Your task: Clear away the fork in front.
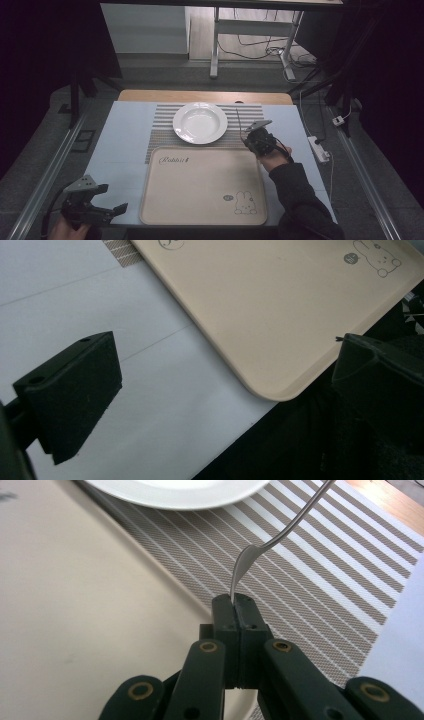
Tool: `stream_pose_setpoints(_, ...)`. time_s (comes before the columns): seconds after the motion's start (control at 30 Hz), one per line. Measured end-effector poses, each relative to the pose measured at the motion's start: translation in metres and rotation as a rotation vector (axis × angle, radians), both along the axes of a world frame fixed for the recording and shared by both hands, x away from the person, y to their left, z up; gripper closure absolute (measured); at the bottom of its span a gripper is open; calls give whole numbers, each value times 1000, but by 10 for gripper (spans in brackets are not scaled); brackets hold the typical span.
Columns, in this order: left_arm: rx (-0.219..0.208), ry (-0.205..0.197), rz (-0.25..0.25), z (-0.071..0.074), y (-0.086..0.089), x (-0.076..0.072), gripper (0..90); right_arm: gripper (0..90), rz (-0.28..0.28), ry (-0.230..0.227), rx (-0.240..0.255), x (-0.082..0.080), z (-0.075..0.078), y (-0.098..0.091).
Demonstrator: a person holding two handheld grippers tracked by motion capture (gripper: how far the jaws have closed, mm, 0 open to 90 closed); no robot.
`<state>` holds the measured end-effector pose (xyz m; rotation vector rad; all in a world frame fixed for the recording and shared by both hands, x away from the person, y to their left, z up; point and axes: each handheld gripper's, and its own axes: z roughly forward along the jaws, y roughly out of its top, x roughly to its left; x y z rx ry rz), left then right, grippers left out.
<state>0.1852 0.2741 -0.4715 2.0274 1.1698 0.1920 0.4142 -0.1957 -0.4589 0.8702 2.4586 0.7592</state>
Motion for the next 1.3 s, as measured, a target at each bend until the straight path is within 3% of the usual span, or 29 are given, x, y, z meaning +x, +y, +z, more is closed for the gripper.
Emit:
stream_pose_setpoints(0.23,-3,3,-39,-1,-7,6,0,898,46,22,74,-26,10,-7)
stream_pose_setpoints(0.57,-32,-15,-103,-1,-16,16,0,897,110,43,132,-60,16,-21)
stream_pose_setpoints(0.8,-32,-16,-143,-3,-23,26,0,897,154,58,164,-81,18,-27)
stream_pose_setpoints(1.07,-61,1,-180,-6,-31,38,0,897,215,84,171,-98,17,-25)
stream_pose_setpoints(1.2,-30,0,-190,-7,-38,47,0,898,246,102,192,-104,17,-23)
stream_pose_setpoints(1.3,-31,5,-204,-7,-44,53,0,897,283,121,202,-111,16,-19)
